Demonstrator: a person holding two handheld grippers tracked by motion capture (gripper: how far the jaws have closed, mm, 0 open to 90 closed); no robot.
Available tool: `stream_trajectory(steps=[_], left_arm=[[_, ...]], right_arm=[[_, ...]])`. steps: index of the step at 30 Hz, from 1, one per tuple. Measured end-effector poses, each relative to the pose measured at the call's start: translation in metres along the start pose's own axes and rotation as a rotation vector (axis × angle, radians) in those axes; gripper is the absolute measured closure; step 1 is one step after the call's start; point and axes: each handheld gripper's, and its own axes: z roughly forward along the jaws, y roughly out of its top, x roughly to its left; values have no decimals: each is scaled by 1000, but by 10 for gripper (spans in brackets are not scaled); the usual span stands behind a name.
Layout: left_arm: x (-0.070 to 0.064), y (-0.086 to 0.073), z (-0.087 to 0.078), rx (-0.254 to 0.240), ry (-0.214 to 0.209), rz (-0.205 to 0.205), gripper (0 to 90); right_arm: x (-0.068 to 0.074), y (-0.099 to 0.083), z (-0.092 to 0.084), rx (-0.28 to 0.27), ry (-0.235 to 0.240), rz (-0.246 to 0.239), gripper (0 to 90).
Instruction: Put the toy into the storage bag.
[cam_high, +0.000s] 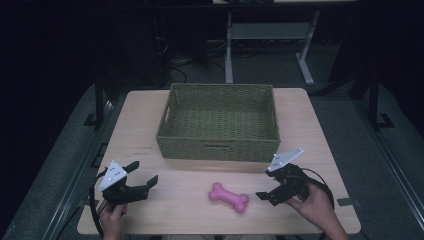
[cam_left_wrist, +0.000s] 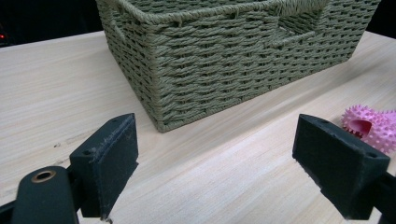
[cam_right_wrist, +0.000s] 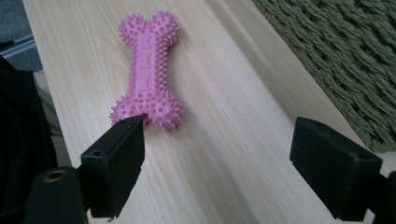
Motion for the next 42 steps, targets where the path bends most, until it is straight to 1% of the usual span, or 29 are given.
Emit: stream_trajectory(steps=[3,6,9,14,21,23,25,28,29,32,36,42], left_arm=[[0,0,0,0,1,-3,139],[0,0,0,0,-2,-6,138],[0,0,0,0,-2,3,138],[0,0,0,-3,-3,-3,138],[0,0,-1,-5,-3,-3,138],[0,1,-1,-7,-2,-4,139],[1,1,-1,-7,-4,-5,138],[0,0,-1,-8,-3,-2,138],[0,0,-2,-8,-3,-3,138],[0,1,-1,-9,-5,-4,138],[0,1,-1,-7,-5,0,138],[0,1,-1,-6,-12,1,138]], right_arm=[[0,3,3,5,12,2,174],[2,7,6,17,22,-11,173],[4,12,9,27,35,-22,171],[7,20,15,37,51,-38,171],[14,32,27,57,70,-82,171],[16,36,30,66,76,-89,171],[17,39,34,70,93,-97,171],[20,43,38,81,101,-105,172],[21,44,40,79,105,-114,173],[24,47,45,95,113,-114,173],[27,51,52,116,116,-128,174],[30,57,59,132,117,-145,176]])
